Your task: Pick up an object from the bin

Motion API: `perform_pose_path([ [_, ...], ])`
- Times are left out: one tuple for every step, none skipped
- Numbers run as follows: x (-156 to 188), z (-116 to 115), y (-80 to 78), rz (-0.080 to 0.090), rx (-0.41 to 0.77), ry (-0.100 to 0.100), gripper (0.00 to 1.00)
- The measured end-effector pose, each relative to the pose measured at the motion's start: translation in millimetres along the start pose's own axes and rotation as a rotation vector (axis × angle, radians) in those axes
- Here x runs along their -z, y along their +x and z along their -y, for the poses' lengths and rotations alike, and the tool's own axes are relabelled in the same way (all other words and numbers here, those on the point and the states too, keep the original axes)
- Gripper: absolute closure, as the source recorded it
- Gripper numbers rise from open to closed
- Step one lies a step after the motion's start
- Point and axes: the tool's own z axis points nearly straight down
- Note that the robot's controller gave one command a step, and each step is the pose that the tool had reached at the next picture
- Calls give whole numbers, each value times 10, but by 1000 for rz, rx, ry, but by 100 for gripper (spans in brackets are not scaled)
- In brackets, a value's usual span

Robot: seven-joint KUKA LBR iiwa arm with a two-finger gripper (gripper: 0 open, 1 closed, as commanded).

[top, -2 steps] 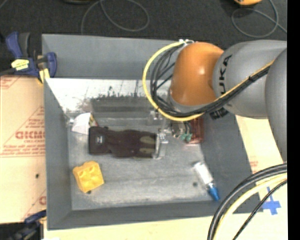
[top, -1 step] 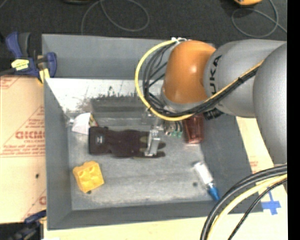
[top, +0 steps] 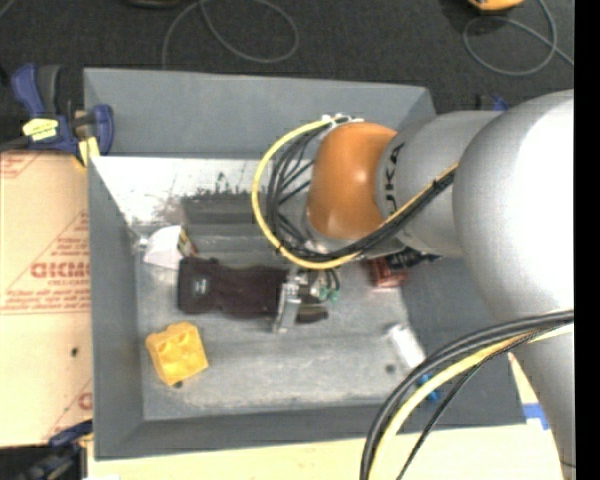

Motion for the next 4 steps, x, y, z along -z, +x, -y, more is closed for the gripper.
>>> perform_pose_path([
  [-235, -25, -74, 16, -9, -3, 100],
  [-216, -26, -75, 17, -10, -3, 100],
  [-178, -24, -76, 19, -10, -3, 100],
  [-120, -23, -77, 21, -9, -3, 100],
])
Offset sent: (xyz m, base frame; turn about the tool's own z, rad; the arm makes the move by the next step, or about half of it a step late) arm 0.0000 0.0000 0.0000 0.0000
